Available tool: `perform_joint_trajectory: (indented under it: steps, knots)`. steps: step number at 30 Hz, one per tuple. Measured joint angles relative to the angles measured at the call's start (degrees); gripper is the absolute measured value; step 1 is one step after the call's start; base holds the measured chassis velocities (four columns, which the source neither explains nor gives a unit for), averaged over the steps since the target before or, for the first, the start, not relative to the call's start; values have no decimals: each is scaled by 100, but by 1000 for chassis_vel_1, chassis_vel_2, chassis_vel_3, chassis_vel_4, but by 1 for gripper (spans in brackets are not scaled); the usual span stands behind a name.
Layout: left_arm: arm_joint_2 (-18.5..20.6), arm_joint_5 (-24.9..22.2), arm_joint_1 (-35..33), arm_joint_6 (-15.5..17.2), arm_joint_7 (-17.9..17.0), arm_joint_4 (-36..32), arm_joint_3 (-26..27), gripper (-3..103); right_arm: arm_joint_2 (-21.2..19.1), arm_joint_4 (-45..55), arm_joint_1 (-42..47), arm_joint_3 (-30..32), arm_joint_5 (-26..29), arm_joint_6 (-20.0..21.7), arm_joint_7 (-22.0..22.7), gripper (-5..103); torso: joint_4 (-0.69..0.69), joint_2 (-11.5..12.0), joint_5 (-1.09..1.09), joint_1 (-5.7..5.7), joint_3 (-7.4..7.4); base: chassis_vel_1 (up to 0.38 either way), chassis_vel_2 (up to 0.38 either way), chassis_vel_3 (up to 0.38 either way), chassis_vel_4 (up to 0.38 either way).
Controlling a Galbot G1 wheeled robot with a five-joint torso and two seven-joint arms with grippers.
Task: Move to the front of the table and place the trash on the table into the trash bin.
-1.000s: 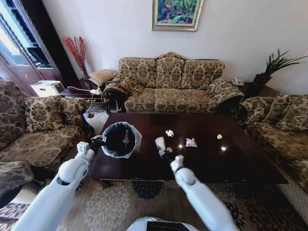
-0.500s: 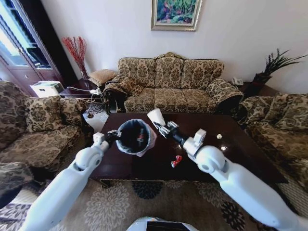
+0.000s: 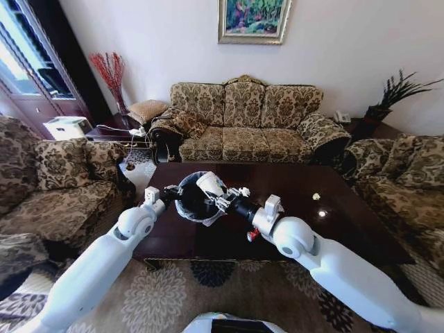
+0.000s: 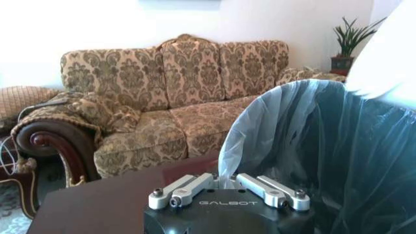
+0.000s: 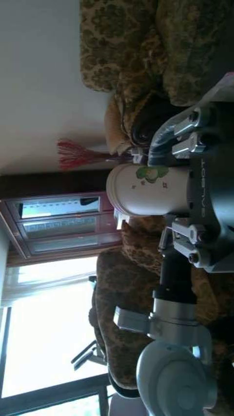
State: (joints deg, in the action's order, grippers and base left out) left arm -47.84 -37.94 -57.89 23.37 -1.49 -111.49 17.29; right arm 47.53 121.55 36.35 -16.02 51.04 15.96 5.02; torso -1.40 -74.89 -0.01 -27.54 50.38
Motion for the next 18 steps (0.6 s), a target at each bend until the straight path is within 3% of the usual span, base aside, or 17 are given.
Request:
perform_joint_trajectory:
  steps: [6,8,11,14,17,18]
  knots:
    - [17,10,-168,-5,69,-98,120,0,234,-163,-243,-234,19,52,124,39,1,0,1,0,0,0,0,0,0]
    - [28,37,-365,-11,105,-157,284,0,339,-289,-434,-465,31,79,156,46,4,0,-1,0,0,0,0,0,0]
    - [32,45,-529,-11,107,-217,413,0,463,-384,-581,-624,31,80,156,50,-2,0,1,0,0,0,0,0,0]
    - [36,50,-580,-11,93,-249,467,0,544,-420,-662,-727,41,82,164,59,-3,0,0,0,0,0,0,0,0]
    - [40,39,-570,-11,85,-278,468,0,523,-423,-672,-757,43,83,167,76,3,0,0,0,0,0,0,0,0]
    - [43,34,-567,-10,78,-284,468,0,494,-423,-659,-754,36,83,161,76,3,0,0,0,0,0,0,0,0]
